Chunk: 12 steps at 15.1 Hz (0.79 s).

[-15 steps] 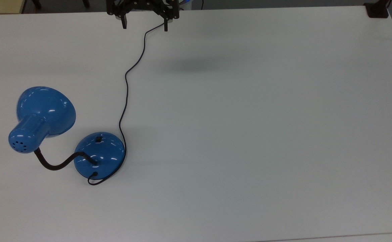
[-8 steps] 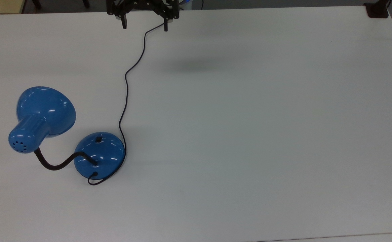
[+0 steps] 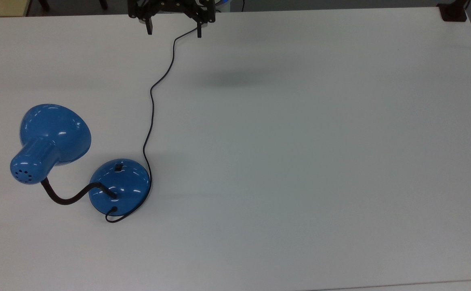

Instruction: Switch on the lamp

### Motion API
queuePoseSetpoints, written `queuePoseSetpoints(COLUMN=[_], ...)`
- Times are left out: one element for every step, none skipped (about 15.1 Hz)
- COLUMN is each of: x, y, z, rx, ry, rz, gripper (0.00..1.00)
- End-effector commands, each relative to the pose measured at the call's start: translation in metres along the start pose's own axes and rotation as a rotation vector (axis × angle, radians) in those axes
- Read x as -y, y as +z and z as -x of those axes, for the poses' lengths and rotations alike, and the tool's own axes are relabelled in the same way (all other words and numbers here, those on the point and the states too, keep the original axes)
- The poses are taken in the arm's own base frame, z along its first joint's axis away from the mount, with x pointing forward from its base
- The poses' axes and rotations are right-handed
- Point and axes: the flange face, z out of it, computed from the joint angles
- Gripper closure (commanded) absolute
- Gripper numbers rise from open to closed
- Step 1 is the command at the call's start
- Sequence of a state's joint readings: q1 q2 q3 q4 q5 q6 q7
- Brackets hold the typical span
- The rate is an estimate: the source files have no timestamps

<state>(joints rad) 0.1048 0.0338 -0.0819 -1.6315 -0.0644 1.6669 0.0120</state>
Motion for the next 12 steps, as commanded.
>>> queuePoseSetpoints(x=[-0.0016, -0.0016, -0.0024, -0.0016, -0.0015, -0.0015, -0.0015, -0.0015, -0.0023, -0.0023, -0.0020, -0.0030], y=[-0.0008, -0.0008, -0.0008, -0.0008, 0.0000, 0.0000, 0.0000, 0.0000, 0.0001, 0.0001, -0.0001, 0.0001], z=[0.0022, 0.0022, 0.0022, 0.0022, 0.0018, 0.0018, 0.0018, 0.0018, 0.0018, 0.0018, 0.0017, 0.0017], rx=[0.006, 0.006, 0.006, 0.006, 0.007, 0.007, 0.007, 0.007, 0.008, 0.008, 0.006, 0.007], ry=[0.007, 0.007, 0.008, 0.007, 0.007, 0.007, 0.007, 0.007, 0.008, -0.001, -0.030, -0.055], rz=[0.014, 0.014, 0.014, 0.014, 0.014, 0.014, 0.014, 0.014, 0.014, 0.014, 0.010, 0.003], gripper=[0.00, 0.00, 0.00, 0.00, 0.00, 0.00, 0.00, 0.01, 0.04, 0.22, 0.66, 0.89])
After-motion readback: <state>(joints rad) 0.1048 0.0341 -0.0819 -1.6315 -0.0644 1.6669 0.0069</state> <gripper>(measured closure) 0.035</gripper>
